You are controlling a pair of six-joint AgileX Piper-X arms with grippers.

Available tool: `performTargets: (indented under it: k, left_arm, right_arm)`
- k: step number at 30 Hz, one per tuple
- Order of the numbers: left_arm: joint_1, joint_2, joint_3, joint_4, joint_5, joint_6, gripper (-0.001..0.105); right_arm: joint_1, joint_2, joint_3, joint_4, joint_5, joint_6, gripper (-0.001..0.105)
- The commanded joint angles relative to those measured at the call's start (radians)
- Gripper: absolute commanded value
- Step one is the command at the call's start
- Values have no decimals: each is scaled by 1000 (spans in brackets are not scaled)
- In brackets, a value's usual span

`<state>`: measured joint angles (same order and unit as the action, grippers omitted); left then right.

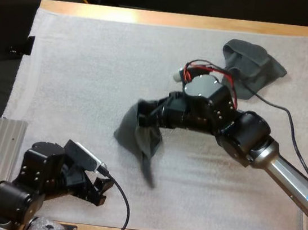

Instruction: Pick towel from pile, fold and stack

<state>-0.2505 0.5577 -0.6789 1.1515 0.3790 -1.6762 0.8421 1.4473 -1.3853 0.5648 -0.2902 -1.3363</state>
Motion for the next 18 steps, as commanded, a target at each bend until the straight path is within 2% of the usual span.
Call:
performTargets:
  k: [1,5,11,13,18]
  left_arm:
    - [-2,1,-30,-9,6,-10,69]
    - [-2,1,-90,-9,6,-10,69]
    - [-2,1,-121,-3,6,-10,69]
    - [-2,1,-121,0,6,-10,69]
    - [-2,1,-121,27,6,-10,69]
  right_arm:
    - [2,-5,-26,-36,-16,22,1]
    - [13,22,-71,-156,-73,104,1]
    - [70,68,-146,-233,-68,111,1]
    - [70,72,-146,-215,-59,103,1]
    - [27,73,-79,-37,6,16,1]
